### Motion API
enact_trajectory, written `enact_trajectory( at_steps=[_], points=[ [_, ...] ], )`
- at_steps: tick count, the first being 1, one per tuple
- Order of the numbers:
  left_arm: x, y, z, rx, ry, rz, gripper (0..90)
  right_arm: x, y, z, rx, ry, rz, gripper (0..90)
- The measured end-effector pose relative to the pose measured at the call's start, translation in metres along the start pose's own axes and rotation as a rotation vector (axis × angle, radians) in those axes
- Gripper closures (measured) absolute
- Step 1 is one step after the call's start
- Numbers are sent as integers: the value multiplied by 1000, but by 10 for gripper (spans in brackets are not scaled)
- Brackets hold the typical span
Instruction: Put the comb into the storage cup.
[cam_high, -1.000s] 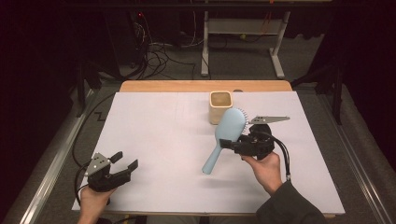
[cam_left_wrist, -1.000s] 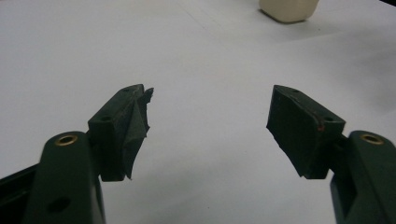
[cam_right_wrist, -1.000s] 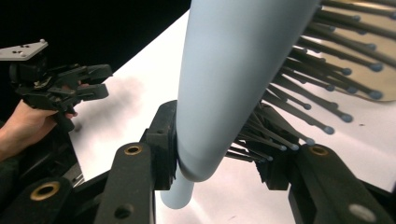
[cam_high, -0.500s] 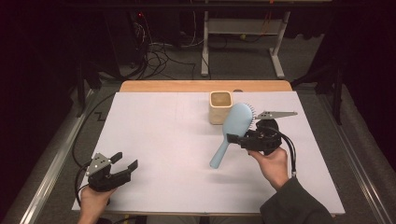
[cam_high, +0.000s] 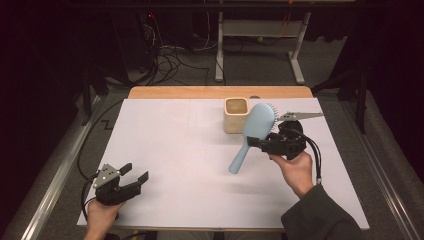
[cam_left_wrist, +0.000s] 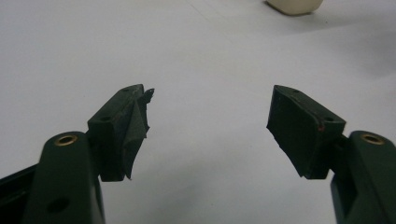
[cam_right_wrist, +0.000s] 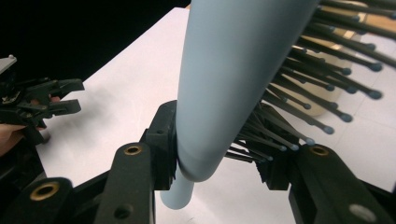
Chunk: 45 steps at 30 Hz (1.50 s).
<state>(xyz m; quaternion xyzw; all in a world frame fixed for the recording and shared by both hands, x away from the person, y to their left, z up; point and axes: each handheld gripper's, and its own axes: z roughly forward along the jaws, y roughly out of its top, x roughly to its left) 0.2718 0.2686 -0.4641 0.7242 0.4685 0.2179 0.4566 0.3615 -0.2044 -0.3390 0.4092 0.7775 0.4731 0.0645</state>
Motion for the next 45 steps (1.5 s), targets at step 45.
enact_trajectory(
  at_steps=[45],
  points=[
    [-2,-1,2,23,-6,14,296,-19,57,-6,-67,-135,-9,569]
  ],
)
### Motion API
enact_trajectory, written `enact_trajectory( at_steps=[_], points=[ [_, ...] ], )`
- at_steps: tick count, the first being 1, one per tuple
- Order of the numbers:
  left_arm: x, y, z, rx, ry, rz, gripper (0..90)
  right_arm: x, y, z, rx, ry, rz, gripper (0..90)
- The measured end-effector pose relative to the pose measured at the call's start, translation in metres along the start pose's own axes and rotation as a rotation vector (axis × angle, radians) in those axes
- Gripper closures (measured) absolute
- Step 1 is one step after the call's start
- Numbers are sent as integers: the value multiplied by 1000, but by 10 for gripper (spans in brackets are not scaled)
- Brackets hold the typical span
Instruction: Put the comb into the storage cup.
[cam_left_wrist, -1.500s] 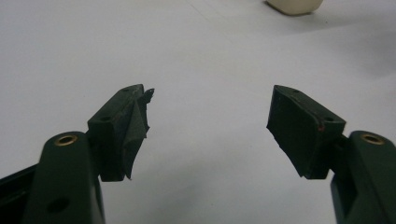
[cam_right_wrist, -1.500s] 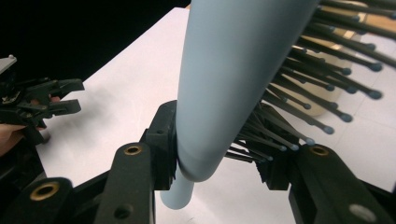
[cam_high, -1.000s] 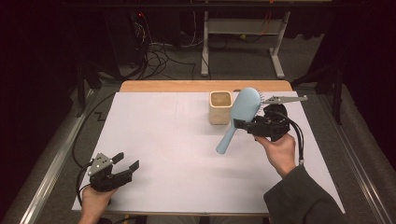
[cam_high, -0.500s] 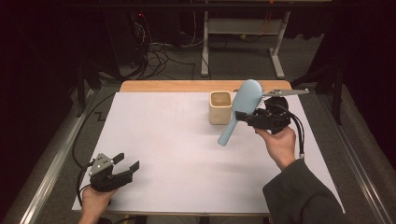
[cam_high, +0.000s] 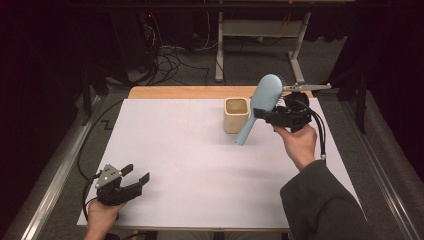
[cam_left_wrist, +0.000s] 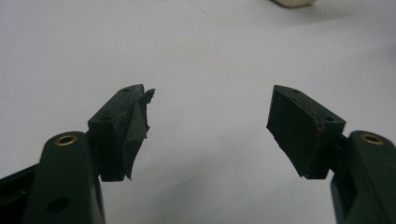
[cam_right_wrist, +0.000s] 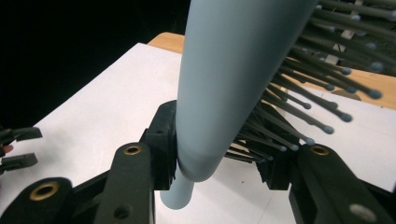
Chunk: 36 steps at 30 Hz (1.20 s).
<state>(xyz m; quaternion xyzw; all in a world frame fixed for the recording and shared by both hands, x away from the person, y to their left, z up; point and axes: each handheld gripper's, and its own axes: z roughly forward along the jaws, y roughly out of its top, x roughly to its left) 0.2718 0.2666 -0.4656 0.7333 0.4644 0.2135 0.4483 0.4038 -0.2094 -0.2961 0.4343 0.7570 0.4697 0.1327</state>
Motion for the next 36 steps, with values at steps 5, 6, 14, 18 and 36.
enact_trajectory(
  at_steps=[5,6,14,18,36],
  points=[
    [0,0,0,-1,-1,3,295,-1,7,2,-6,-12,6,569],
    [-1,0,0,-2,-1,3,296,-2,8,3,-7,-16,9,569],
    [-1,0,1,3,-2,3,296,-7,19,5,-11,-45,20,569],
    [-1,0,1,2,-3,5,296,-9,22,7,-21,-53,26,569],
    [0,0,1,3,-5,5,296,-16,42,12,-37,-106,40,567]
  ],
)
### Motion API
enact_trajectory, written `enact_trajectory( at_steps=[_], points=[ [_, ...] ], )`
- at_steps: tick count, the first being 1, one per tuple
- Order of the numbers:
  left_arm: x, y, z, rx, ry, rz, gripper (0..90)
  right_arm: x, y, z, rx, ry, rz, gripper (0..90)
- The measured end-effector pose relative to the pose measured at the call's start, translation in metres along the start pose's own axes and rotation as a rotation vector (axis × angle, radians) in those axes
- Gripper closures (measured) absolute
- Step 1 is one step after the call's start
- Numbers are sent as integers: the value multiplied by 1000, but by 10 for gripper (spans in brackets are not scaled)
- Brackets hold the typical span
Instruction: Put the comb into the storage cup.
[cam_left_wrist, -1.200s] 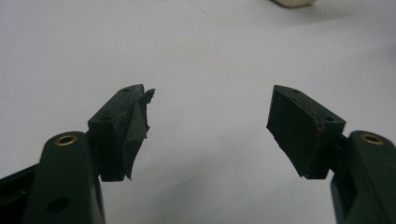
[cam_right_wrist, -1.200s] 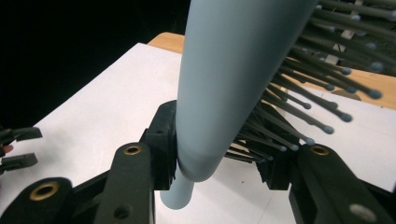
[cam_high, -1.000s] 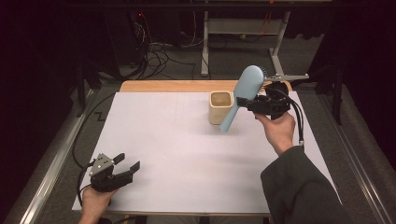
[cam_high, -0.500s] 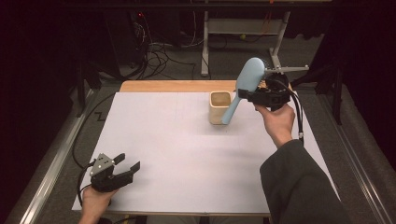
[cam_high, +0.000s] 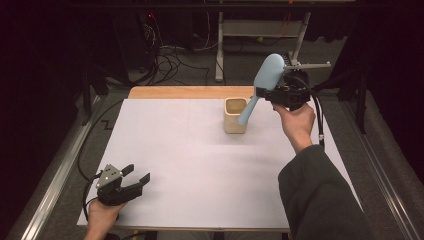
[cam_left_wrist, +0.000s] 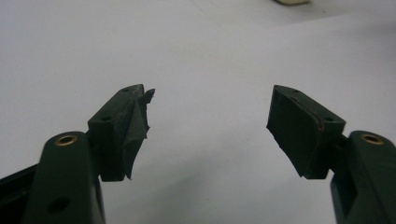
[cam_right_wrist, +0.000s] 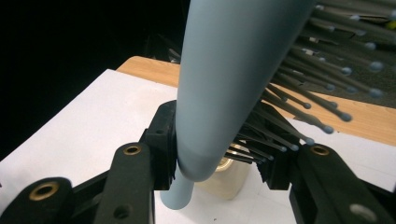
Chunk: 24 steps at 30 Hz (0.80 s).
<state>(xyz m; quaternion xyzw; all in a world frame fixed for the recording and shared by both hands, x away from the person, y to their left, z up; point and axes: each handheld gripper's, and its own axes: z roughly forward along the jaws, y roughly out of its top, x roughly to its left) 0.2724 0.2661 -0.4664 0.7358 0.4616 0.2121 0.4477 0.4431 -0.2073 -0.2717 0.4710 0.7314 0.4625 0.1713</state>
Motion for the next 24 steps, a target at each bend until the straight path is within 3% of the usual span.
enact_trajectory(
  at_steps=[24],
  points=[
    [0,0,0,-3,-4,3,296,-2,14,30,-5,-63,13,568]
  ],
)
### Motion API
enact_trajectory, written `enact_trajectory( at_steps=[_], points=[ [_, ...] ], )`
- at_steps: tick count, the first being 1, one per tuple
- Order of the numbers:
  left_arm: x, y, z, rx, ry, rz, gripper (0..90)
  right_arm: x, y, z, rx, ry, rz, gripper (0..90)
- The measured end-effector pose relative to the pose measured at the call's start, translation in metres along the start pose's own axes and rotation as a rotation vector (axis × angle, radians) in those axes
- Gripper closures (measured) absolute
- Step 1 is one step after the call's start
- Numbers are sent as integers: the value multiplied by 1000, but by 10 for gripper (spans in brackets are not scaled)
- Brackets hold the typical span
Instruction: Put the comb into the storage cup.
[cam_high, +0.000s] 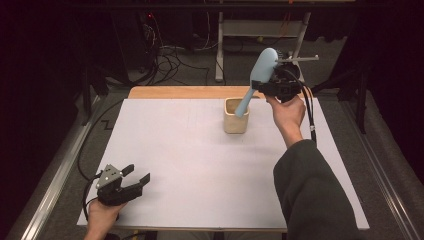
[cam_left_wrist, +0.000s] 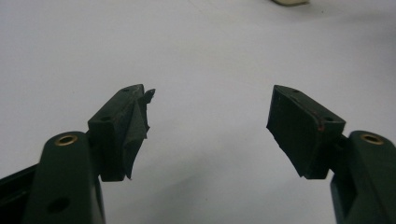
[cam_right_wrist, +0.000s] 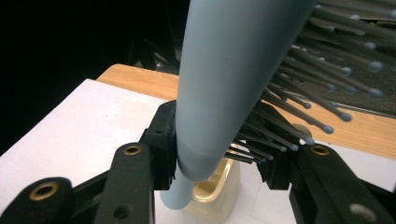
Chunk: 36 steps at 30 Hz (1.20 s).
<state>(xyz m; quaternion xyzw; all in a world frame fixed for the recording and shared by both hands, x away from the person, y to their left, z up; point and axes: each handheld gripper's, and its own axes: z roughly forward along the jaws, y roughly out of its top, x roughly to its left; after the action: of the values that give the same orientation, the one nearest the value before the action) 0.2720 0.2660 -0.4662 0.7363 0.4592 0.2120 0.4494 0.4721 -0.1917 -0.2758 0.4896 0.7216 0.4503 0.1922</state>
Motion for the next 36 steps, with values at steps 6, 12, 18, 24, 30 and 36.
enact_trajectory(
  at_steps=[6,12,18,24,30,36],
  points=[
    [0,0,0,0,-1,-1,296,2,2,10,-1,-9,3,568],
    [0,0,0,-1,-3,0,296,1,3,14,-7,-19,9,567],
    [-1,1,1,2,-7,4,296,-1,3,19,-9,-33,18,567],
    [-1,1,1,0,-7,3,297,0,2,22,-4,-40,14,565],
    [-1,1,1,-3,-5,-1,297,-1,1,26,6,-46,7,562],
    [-1,1,1,0,-6,1,297,0,-1,30,18,-52,-3,559]
  ],
)
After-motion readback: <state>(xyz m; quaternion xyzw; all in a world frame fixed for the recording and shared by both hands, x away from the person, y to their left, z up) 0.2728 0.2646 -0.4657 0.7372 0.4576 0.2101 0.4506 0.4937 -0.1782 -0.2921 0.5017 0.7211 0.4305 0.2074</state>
